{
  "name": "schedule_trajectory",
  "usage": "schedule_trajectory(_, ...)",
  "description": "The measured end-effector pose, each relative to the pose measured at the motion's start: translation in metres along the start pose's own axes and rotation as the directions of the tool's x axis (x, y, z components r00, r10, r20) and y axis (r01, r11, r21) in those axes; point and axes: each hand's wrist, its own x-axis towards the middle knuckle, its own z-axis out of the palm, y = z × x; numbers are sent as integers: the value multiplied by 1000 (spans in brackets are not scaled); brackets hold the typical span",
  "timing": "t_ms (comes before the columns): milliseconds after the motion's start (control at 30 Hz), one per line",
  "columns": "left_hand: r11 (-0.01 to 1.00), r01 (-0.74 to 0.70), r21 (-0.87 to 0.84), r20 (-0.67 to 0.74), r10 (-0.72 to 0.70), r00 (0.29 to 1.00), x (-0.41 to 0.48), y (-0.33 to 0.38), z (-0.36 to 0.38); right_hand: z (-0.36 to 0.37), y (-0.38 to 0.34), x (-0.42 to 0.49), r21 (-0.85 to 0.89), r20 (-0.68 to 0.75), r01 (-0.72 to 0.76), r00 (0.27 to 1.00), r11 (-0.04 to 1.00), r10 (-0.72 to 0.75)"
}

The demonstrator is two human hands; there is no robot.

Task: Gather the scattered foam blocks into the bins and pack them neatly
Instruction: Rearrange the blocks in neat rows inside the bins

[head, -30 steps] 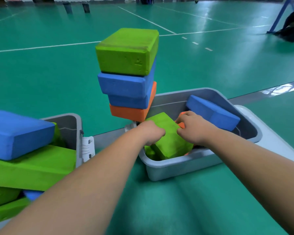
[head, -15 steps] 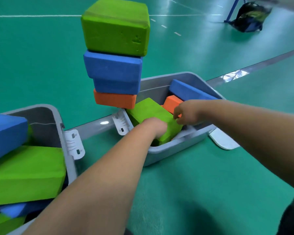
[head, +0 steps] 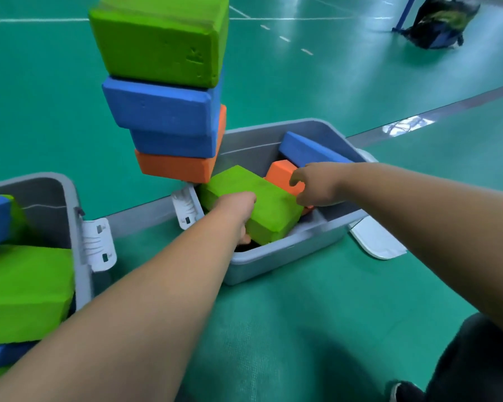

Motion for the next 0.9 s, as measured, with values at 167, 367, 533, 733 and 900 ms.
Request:
schedule_trajectory(167,995,13,-94,-14,-14,1000,-15,7,12,-6,13,21,-58,191,138,974,989,-125)
schedule_trajectory(367,999,43,7,-190,-41,981,-14,20,39,-11,41,31,21,199,405,894,914,-401)
schedule_trajectory(533,960,142,-239,-24,-152,988,-29,27,48,16,65,46,-85,-54,572,815,816,-577)
schedule_trajectory(733,931,207,-300,18,-211,977,-37,21,48,32,82,62,-131,-159,672,712,729,-684)
schedule_trajectory(900,921,223,-319,82,-208,975,-57,38,40,2,78,59,-46,-352,747,610,664,-710)
